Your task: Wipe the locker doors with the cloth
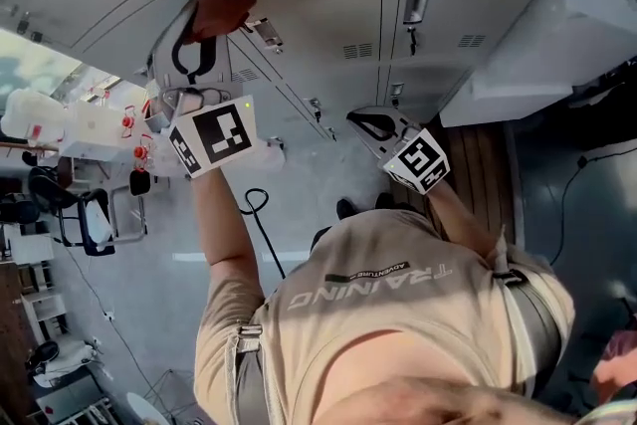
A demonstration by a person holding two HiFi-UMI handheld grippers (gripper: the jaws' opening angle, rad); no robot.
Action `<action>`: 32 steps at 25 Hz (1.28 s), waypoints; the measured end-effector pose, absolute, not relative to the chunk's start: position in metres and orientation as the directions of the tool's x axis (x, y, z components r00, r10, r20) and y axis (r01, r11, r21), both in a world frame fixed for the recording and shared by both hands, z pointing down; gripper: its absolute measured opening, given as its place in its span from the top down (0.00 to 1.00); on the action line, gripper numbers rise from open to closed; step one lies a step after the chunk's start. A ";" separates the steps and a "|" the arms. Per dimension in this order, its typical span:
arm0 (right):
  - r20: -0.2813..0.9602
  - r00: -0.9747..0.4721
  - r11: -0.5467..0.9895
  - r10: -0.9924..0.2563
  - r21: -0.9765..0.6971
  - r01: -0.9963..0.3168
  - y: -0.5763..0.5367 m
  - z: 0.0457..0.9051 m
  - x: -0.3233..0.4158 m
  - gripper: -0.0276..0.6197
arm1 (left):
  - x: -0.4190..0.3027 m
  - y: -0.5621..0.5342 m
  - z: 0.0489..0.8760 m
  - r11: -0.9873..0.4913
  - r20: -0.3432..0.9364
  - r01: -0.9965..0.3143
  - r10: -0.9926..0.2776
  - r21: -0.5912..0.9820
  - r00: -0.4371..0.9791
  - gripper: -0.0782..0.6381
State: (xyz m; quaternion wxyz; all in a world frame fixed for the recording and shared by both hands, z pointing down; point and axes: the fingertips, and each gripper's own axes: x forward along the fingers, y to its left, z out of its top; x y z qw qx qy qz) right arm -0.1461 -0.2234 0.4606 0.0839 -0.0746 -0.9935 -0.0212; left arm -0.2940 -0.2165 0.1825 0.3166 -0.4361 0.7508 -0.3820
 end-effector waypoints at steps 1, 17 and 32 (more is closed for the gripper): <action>0.169 -0.975 0.988 0.141 0.034 0.149 -0.223 0.459 -0.147 0.93 | -0.293 -0.218 0.173 0.333 -0.162 -0.358 -0.888 -0.872 -0.431 0.79; 0.204 -0.979 0.999 0.011 -0.038 0.003 -0.240 0.481 -0.132 0.93 | -0.313 -0.277 0.181 0.298 -0.232 -0.074 -0.855 -0.952 -0.463 0.79; 0.234 -0.972 0.998 0.002 -0.058 -0.012 -0.226 0.498 -0.124 0.93 | -0.312 -0.281 0.332 0.114 0.021 -0.266 -0.890 -0.957 -0.455 0.79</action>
